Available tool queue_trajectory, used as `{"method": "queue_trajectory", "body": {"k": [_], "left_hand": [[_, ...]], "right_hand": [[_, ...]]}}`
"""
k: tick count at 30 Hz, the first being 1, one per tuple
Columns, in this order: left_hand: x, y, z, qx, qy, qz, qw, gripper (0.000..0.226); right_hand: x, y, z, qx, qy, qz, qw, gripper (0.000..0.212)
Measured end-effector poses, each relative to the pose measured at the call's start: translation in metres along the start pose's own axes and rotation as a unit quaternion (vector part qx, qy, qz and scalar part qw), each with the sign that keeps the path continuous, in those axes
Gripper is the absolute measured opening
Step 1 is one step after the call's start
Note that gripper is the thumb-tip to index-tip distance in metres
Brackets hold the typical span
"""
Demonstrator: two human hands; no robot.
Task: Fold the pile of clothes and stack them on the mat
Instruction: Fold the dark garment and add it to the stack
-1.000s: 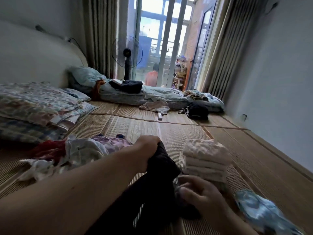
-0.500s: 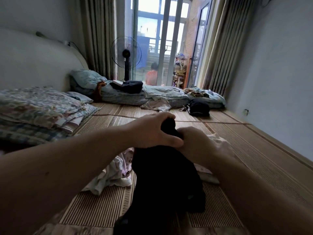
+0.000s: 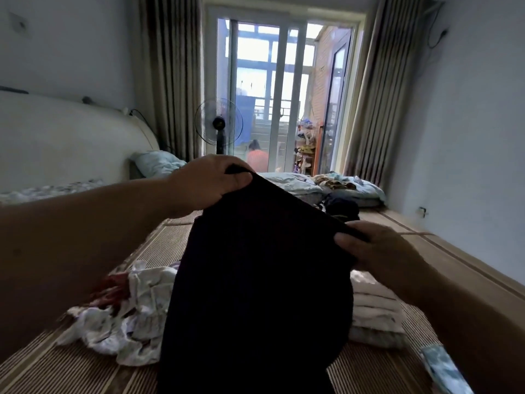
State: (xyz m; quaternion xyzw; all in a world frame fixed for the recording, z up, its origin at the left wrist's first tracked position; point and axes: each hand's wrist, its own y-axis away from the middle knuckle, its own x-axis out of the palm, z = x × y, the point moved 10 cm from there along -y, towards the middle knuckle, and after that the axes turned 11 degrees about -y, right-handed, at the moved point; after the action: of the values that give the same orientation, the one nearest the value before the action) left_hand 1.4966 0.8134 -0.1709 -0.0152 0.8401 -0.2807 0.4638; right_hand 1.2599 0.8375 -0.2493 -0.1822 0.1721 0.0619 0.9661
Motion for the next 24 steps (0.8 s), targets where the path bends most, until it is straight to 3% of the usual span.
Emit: {"method": "queue_trajectory", "body": {"k": [4,9,12,15,18,20,22,24], "left_hand": [[-0.017,-0.014,0.021,-0.042,0.005,0.001,0.999,0.021],[-0.033,-0.029,0.028,-0.072,-0.078,0.011,0.994,0.029],[-0.040,-0.036,0.025,-0.081,-0.128,0.010,0.988,0.031],[-0.042,-0.041,0.027,-0.127,-0.110,-0.016,0.986,0.028],[-0.028,-0.040,0.028,-0.199,0.006,-0.027,0.980,0.025],[-0.005,-0.039,0.020,-0.226,0.152,0.008,0.962,0.017],[0.015,-0.039,0.001,-0.219,0.272,0.041,0.936,0.008],[0.021,-0.038,-0.020,-0.196,0.286,0.049,0.937,0.013]], "right_hand": [[-0.020,-0.037,0.061,-0.075,0.072,-0.023,0.994,0.002],[-0.030,-0.077,0.103,-0.124,0.197,-0.057,0.971,0.008],[-0.036,-0.091,0.115,-0.135,0.232,-0.094,0.959,0.015],[-0.040,-0.095,0.117,-0.114,0.252,-0.144,0.950,0.024],[-0.041,-0.087,0.114,-0.093,0.205,-0.205,0.952,0.029],[-0.032,-0.082,0.110,-0.084,0.127,-0.206,0.967,0.024],[-0.013,-0.079,0.105,-0.071,0.017,-0.162,0.984,0.018],[0.008,-0.075,0.100,-0.042,-0.079,-0.095,0.991,0.020]]}}
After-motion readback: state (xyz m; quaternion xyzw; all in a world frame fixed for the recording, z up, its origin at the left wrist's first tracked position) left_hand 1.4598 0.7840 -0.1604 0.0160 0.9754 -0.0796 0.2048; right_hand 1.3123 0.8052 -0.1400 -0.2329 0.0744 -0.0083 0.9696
